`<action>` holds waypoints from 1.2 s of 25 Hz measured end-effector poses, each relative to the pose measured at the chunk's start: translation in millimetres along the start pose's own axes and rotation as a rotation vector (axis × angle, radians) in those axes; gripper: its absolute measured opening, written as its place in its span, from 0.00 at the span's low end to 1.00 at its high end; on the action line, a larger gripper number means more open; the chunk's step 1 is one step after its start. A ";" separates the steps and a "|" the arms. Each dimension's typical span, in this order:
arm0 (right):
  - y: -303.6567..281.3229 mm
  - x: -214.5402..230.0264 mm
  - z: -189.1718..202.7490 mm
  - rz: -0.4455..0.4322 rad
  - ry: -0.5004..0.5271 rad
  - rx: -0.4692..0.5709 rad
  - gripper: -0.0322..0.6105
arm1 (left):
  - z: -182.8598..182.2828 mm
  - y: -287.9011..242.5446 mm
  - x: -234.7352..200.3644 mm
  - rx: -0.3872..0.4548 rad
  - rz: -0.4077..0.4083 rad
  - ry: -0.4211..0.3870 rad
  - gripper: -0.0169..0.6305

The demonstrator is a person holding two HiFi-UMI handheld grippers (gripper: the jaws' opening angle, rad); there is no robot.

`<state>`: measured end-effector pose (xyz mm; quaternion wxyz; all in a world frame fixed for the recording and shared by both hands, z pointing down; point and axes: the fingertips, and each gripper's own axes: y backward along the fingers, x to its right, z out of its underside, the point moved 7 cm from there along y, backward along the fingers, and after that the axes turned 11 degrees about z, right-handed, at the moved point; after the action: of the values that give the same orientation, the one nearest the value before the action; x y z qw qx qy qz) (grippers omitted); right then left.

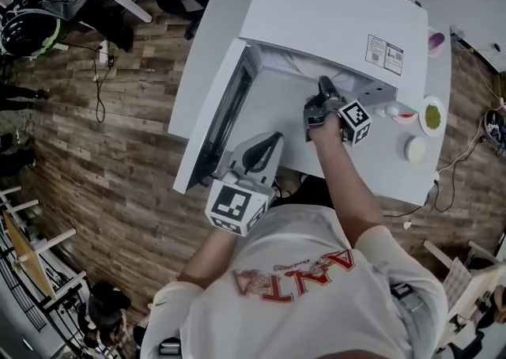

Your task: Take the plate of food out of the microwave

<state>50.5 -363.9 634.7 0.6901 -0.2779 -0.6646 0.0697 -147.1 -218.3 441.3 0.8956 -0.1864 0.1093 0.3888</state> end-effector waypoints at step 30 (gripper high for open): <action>6.7 0.8 -3.2 -0.059 0.035 -0.001 0.08 | 7.9 10.3 -6.4 -0.022 -0.004 0.023 0.04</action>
<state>55.5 -358.9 632.4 0.7032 -0.2599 -0.6603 0.0441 -158.7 -212.7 448.0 0.8930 -0.2010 0.1151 0.3859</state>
